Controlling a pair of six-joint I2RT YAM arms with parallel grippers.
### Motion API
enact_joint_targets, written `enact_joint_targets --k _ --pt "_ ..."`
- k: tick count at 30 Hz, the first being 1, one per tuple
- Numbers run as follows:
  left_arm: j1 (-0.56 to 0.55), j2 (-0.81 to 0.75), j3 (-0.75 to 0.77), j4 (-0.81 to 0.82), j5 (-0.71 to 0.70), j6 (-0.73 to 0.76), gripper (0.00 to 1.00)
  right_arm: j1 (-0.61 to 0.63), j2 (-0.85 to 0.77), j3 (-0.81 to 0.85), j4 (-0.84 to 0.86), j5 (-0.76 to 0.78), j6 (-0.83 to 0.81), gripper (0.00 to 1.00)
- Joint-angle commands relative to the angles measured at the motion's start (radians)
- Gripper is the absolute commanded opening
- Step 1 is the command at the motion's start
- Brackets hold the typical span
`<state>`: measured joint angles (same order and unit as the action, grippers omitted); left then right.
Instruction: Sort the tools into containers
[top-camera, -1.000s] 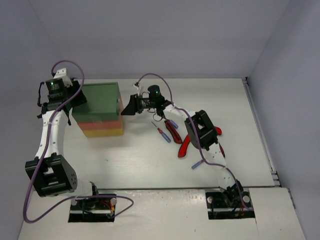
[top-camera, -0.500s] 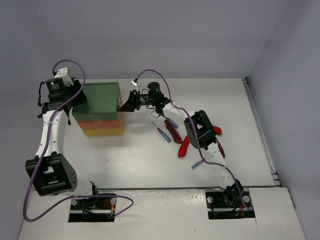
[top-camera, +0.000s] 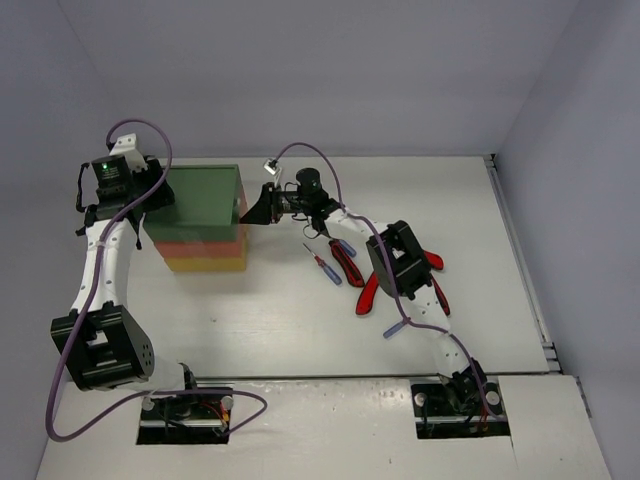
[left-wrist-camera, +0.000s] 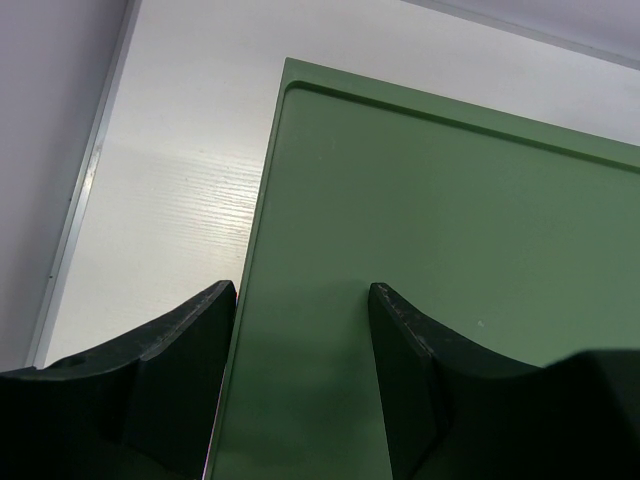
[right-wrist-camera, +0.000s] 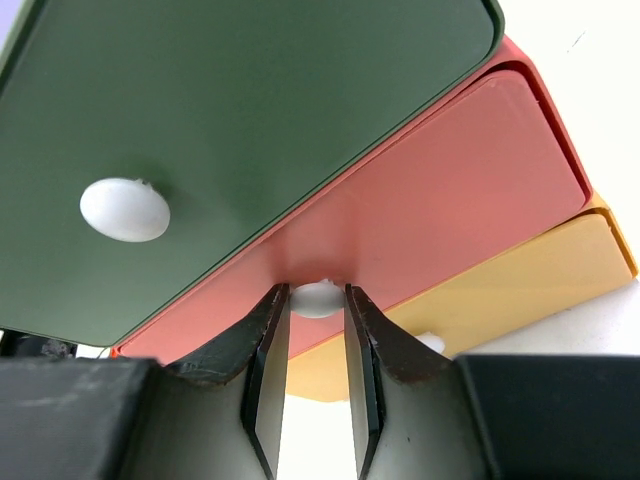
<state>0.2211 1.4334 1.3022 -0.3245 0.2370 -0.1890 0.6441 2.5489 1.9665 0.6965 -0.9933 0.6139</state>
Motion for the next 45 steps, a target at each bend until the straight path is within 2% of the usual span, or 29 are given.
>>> enact_joint_targets --k 1,25,33,41,44,45 --pt "-0.008 0.032 0.005 -0.029 0.027 0.016 0.51 0.032 -0.111 -0.072 0.093 -0.022 -0.015 0.02" --pt "0.004 0.052 0.009 -0.067 -0.07 0.008 0.51 -0.142 -0.418 -0.548 0.097 -0.005 -0.1 0.01" --pt "0.014 0.053 0.006 -0.07 -0.068 0.002 0.51 -0.184 -0.482 -0.623 0.095 0.004 -0.107 0.02" --pt "0.012 0.046 0.005 -0.07 -0.067 -0.001 0.51 -0.199 -0.498 -0.649 0.092 0.01 -0.106 0.08" --pt "0.012 0.041 0.005 -0.069 -0.065 -0.001 0.51 -0.202 -0.508 -0.649 0.086 0.014 -0.108 0.17" --pt "0.012 0.041 0.005 -0.068 -0.065 -0.001 0.51 -0.203 -0.513 -0.649 0.082 0.017 -0.111 0.24"
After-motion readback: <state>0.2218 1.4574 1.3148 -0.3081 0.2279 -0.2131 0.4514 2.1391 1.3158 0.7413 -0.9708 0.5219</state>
